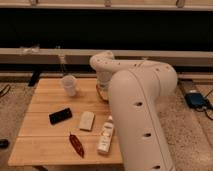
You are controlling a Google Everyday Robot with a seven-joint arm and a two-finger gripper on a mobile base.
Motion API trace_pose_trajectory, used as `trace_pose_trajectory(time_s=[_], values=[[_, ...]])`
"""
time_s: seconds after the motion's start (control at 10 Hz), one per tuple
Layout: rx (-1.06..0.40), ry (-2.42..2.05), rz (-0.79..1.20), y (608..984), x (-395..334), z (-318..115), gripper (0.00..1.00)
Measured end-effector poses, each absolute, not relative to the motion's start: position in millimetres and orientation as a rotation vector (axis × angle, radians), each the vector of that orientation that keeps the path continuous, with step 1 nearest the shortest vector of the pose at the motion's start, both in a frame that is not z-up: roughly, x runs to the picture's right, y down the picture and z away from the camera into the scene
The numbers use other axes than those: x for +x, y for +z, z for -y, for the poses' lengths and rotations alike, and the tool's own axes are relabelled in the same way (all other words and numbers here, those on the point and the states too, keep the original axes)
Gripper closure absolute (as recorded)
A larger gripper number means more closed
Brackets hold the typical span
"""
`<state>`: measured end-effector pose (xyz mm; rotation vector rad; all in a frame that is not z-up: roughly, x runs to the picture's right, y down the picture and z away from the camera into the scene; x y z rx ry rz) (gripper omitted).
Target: Drag the ceramic bowl in a circle
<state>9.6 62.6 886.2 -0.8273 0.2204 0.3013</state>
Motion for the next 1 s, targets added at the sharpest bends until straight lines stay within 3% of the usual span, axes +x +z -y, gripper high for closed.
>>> trace_pose_trajectory(time_s=[0.4, 0.5, 1.0], values=[[-0.895, 0.299, -0.268, 874.4, 30.4, -98.2, 0.27], [-0.907, 0.307, -0.282, 875.2, 37.3, -104.2, 0.21], [-0.955, 0.422, -0.168, 868.7, 54.5, -103.0, 0.20]])
